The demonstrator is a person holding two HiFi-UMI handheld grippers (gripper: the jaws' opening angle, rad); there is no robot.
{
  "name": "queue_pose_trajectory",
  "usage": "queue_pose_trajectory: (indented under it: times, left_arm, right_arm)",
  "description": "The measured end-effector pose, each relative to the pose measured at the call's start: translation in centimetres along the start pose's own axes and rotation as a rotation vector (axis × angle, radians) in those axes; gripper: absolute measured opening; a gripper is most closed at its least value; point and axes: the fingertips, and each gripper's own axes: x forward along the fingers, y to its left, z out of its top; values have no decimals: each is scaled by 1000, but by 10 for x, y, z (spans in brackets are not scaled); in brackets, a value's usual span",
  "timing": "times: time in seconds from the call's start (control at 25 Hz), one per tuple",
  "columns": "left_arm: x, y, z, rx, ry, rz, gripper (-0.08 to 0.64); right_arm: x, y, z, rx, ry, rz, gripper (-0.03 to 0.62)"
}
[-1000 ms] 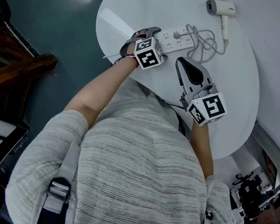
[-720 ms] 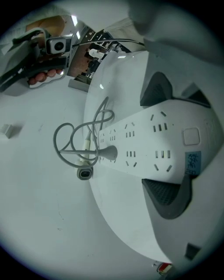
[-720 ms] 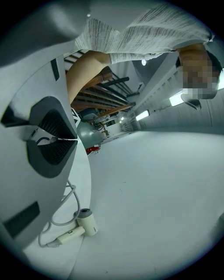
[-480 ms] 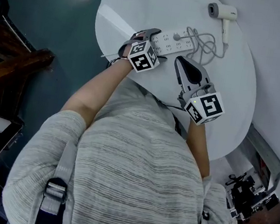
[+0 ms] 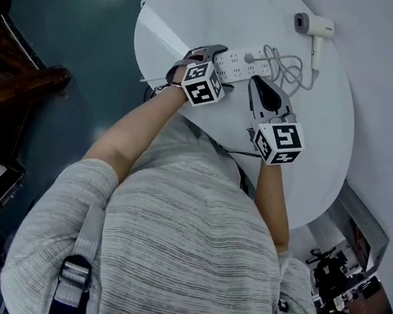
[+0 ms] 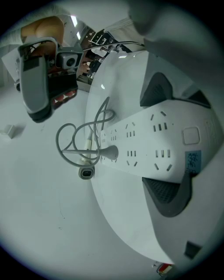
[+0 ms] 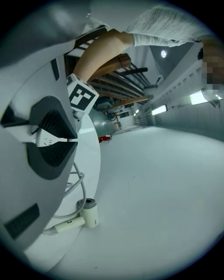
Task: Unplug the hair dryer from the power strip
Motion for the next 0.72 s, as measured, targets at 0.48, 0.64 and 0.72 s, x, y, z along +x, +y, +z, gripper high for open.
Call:
queue_pose_trajectory:
  times: [0.48, 0.64, 0.72]
  left_arm:
    - [0, 0, 0, 0, 5, -5, 505]
    - [-1, -1, 0, 0, 4, -7, 504]
    - [-1, -1, 0, 0, 5, -9, 503]
  right_arm:
    - [52, -38, -42, 13, 233, -128, 133]
    - [64, -41, -45, -17, 269, -141, 133]
    - [69, -43, -46, -35, 288, -150, 132]
